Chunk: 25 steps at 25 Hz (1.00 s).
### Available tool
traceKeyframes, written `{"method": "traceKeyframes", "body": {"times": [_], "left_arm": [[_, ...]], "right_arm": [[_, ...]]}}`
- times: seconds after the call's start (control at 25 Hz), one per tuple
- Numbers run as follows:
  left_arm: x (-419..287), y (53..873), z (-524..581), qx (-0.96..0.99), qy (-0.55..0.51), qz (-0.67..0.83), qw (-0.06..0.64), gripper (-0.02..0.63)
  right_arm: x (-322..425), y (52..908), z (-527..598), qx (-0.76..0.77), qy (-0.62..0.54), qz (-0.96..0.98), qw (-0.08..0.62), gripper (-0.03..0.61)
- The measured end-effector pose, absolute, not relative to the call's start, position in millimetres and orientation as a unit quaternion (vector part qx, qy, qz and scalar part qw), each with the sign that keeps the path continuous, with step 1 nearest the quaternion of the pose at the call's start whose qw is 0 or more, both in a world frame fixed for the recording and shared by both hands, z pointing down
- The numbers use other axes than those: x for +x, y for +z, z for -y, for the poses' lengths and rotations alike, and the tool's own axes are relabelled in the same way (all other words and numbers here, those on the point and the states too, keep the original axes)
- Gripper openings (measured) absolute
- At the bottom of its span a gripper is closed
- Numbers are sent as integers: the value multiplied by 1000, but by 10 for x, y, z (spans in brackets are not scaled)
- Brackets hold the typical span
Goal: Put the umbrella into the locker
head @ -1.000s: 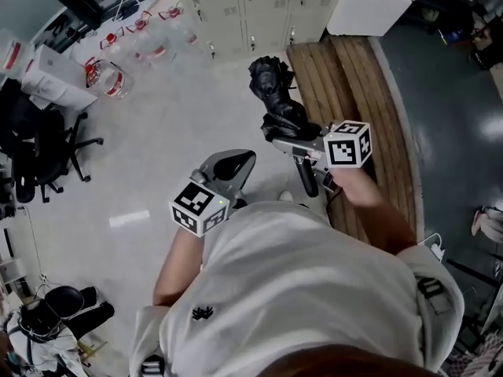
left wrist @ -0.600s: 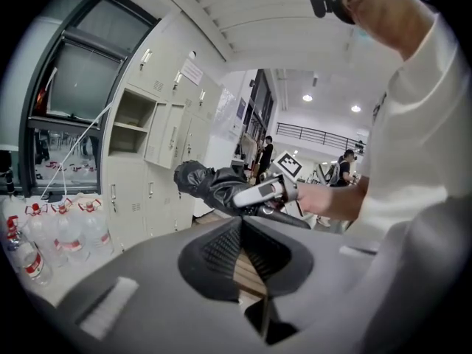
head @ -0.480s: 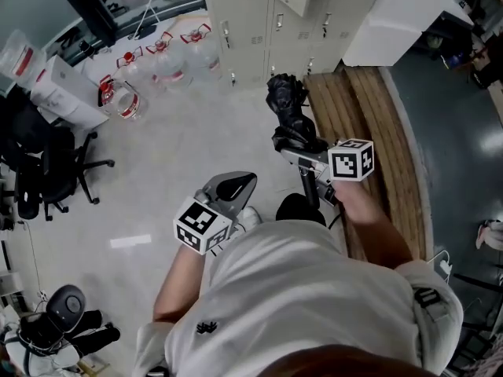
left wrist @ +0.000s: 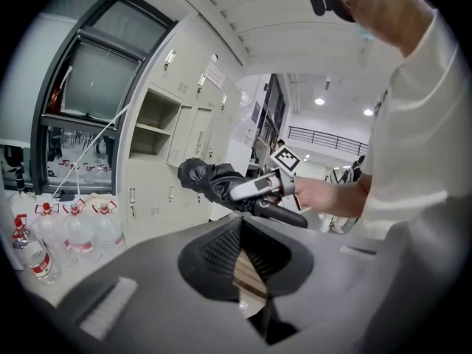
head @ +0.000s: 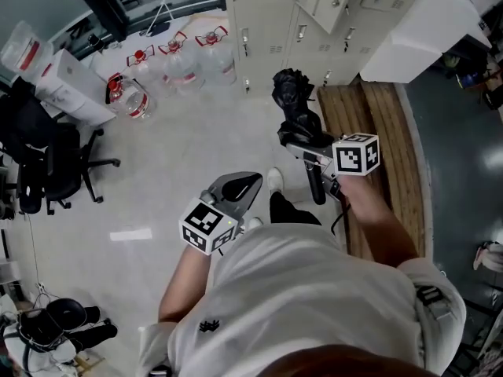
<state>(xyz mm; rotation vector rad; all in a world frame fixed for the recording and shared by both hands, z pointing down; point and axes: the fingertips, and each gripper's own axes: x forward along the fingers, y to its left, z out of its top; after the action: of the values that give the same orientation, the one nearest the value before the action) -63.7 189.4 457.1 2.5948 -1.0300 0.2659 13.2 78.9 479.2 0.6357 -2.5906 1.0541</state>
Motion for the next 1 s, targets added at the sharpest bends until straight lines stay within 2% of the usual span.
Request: {"method": "traceKeyframes", "body": {"times": [0.32, 1.0], "left_arm": [[-710, 4402, -565, 903, 106, 385, 157, 54], [-262, 4443, 737, 912, 107, 361, 161, 54]], "right_arm": [[-100, 4723, 597, 194, 339, 907, 158, 325], [-338, 4651, 2280, 193, 281, 921, 188, 325]]}}
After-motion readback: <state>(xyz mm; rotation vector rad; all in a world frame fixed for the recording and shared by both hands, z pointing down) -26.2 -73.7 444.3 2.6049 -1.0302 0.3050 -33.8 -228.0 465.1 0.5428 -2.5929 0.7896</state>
